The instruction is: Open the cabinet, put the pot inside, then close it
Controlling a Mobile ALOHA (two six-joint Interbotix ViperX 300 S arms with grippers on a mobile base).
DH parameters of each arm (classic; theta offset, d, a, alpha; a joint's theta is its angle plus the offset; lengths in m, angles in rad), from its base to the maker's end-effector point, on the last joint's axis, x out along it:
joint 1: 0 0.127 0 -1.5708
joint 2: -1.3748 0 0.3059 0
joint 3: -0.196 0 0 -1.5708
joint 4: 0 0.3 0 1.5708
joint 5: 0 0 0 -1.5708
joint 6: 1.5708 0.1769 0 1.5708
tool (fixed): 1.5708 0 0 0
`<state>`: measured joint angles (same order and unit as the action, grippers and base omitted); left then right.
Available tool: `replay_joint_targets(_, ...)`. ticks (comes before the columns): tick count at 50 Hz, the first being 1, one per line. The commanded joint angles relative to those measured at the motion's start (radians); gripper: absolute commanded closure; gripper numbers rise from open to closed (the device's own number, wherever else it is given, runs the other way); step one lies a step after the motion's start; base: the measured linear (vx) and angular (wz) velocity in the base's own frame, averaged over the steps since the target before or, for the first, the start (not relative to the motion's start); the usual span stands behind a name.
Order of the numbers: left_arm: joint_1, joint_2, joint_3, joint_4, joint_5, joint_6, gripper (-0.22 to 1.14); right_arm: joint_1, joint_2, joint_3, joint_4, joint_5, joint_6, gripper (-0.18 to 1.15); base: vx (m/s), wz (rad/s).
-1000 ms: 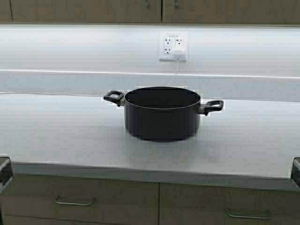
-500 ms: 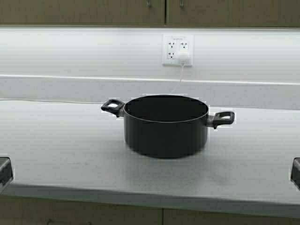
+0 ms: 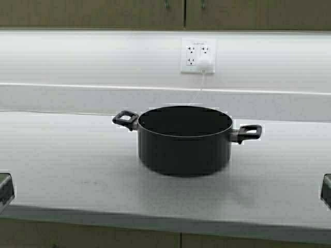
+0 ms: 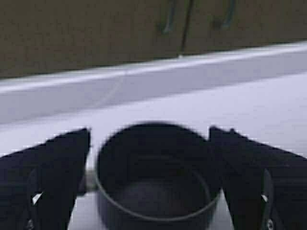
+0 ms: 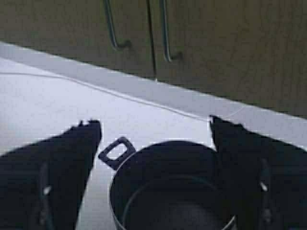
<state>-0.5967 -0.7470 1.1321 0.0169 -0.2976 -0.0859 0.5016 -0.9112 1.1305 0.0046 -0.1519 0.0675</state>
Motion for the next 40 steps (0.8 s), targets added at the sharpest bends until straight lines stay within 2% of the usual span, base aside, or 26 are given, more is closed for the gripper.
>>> replay_joint_targets(1,-0.054,0.172,-0.087,0.002,-0.121,0.005,-0.1,0.011,0.107,-0.051,0.002,-0.097,-0.002,-0.03,-0.01,-0.02)
replay_joint_targets(13,-0.107,0.46,-0.242,-0.028,-0.278,0.055,-0.1,0.064,0.36,-0.195,0.066,-0.256,-0.025,-0.03,-0.01,-0.02)
replay_joint_targets(19,-0.12,0.531,-0.291,-0.107,-0.337,0.1,-0.1,0.115,0.495,-0.296,0.175,-0.276,-0.144,-0.03,0.0,0.0)
replay_joint_targets(25,-0.124,0.574,-0.316,-0.178,-0.385,0.163,-0.1,0.192,0.603,-0.385,0.419,-0.39,-0.38,-0.02,0.0,0.0)
replay_joint_targets(35,-0.124,0.603,-0.348,-0.278,-0.46,0.222,-0.1,0.342,0.699,-0.491,1.028,-0.65,-0.94,-0.01,0.0,0.0)
replay_joint_targets(38,-0.123,0.615,-0.359,-0.285,-0.472,0.222,-0.1,0.368,0.739,-0.529,1.135,-0.715,-1.066,-0.01,0.0,0.0)
replay_joint_targets(40,-0.123,0.63,-0.371,-0.285,-0.477,0.222,-0.1,0.376,0.767,-0.552,1.173,-0.744,-1.098,-0.01,0.0,0.0)
